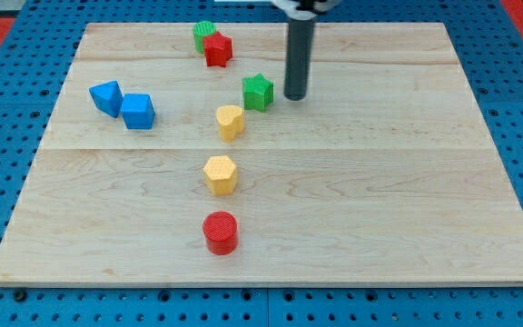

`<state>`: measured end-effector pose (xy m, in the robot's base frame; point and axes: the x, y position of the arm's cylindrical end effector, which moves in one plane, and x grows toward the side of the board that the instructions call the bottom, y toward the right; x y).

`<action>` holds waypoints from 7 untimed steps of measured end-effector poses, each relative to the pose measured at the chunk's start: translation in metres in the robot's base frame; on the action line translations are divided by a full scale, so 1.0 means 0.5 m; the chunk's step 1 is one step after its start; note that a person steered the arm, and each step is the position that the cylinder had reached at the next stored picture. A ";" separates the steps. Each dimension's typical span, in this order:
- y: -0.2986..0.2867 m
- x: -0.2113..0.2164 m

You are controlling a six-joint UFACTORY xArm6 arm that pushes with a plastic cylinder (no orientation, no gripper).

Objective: Move the green star above the yellow heart

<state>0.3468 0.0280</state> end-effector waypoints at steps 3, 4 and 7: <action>-0.045 0.000; -0.048 0.000; -0.060 -0.002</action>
<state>0.3457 -0.0019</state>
